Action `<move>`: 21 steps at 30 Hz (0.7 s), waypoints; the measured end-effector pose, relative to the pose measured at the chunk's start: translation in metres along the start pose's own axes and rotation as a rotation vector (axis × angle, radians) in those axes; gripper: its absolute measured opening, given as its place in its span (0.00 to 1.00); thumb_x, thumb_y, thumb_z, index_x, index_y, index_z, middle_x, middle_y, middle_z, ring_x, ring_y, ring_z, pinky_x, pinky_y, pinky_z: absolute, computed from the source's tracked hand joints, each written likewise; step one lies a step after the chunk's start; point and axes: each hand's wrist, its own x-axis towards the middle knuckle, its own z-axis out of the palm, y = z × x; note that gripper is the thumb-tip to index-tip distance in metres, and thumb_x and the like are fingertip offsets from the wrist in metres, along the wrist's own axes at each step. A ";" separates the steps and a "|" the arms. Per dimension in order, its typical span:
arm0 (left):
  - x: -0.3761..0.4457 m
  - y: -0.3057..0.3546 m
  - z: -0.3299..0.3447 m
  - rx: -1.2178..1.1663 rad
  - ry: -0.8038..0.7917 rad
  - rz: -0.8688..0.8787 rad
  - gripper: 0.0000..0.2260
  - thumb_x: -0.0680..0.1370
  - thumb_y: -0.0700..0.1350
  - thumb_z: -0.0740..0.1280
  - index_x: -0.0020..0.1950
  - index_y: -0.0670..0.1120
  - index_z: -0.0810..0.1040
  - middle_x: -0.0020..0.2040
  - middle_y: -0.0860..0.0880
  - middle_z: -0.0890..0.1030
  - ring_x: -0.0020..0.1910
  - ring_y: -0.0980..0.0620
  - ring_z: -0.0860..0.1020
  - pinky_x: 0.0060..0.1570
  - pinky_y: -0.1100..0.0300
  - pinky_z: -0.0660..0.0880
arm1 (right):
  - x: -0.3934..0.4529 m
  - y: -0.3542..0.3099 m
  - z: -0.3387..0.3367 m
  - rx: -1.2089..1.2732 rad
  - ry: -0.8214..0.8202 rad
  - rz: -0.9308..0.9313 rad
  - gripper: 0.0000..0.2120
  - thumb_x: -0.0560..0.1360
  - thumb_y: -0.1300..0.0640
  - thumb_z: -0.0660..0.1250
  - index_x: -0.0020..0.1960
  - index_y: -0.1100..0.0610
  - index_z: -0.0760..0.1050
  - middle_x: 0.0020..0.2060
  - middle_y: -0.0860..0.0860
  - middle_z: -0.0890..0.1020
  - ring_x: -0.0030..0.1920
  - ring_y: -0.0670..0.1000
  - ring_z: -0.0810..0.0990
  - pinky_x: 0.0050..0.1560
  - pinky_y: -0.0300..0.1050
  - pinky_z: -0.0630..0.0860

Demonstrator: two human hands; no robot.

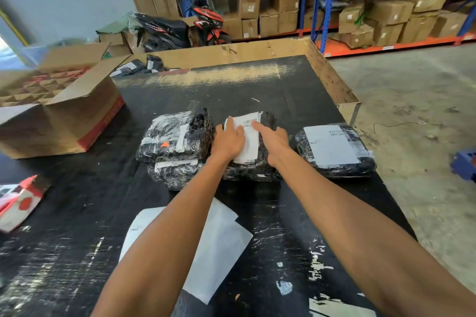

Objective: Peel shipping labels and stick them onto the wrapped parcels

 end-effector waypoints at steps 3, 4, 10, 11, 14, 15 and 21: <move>0.001 0.002 -0.005 -0.036 -0.015 0.001 0.26 0.85 0.55 0.48 0.82 0.51 0.45 0.81 0.38 0.46 0.79 0.38 0.54 0.73 0.42 0.58 | -0.006 0.006 -0.001 0.000 -0.008 -0.099 0.41 0.73 0.45 0.75 0.79 0.56 0.60 0.75 0.53 0.67 0.72 0.55 0.69 0.65 0.49 0.68; 0.000 0.004 -0.006 -0.053 -0.003 0.008 0.26 0.85 0.55 0.47 0.82 0.51 0.46 0.81 0.38 0.47 0.79 0.39 0.54 0.73 0.43 0.58 | -0.009 0.008 -0.002 0.003 -0.011 -0.124 0.40 0.73 0.45 0.75 0.78 0.55 0.62 0.73 0.52 0.70 0.69 0.52 0.71 0.64 0.48 0.69; -0.002 0.006 -0.009 -0.202 0.153 0.099 0.25 0.85 0.53 0.53 0.82 0.50 0.52 0.80 0.39 0.55 0.79 0.41 0.55 0.73 0.45 0.59 | -0.020 0.013 -0.013 -0.024 -0.094 -0.209 0.38 0.76 0.43 0.71 0.80 0.52 0.58 0.64 0.41 0.68 0.66 0.44 0.67 0.66 0.43 0.65; -0.001 0.005 -0.010 -0.198 0.167 0.109 0.26 0.85 0.51 0.55 0.82 0.49 0.53 0.80 0.39 0.56 0.79 0.40 0.54 0.73 0.45 0.59 | -0.019 0.013 -0.015 -0.022 -0.089 -0.186 0.40 0.76 0.42 0.70 0.81 0.52 0.55 0.67 0.43 0.68 0.68 0.45 0.66 0.68 0.45 0.64; 0.001 0.003 -0.016 -0.109 0.151 0.181 0.30 0.83 0.48 0.63 0.82 0.49 0.53 0.75 0.36 0.67 0.74 0.36 0.64 0.67 0.44 0.67 | -0.006 0.008 -0.024 0.124 -0.121 0.013 0.47 0.67 0.33 0.75 0.79 0.51 0.62 0.74 0.50 0.70 0.74 0.57 0.70 0.72 0.60 0.69; 0.003 0.004 -0.017 -0.085 0.147 0.210 0.31 0.82 0.49 0.64 0.82 0.50 0.53 0.71 0.35 0.71 0.69 0.35 0.69 0.63 0.43 0.71 | 0.015 0.015 -0.030 0.155 -0.138 0.053 0.52 0.60 0.30 0.78 0.76 0.50 0.66 0.72 0.50 0.74 0.71 0.58 0.73 0.70 0.64 0.70; 0.009 0.027 -0.025 -0.219 0.001 0.210 0.29 0.82 0.54 0.62 0.81 0.53 0.55 0.71 0.47 0.73 0.63 0.48 0.76 0.62 0.50 0.74 | 0.026 -0.022 -0.056 0.140 -0.105 0.179 0.33 0.67 0.34 0.74 0.64 0.54 0.79 0.59 0.56 0.84 0.59 0.59 0.83 0.62 0.64 0.78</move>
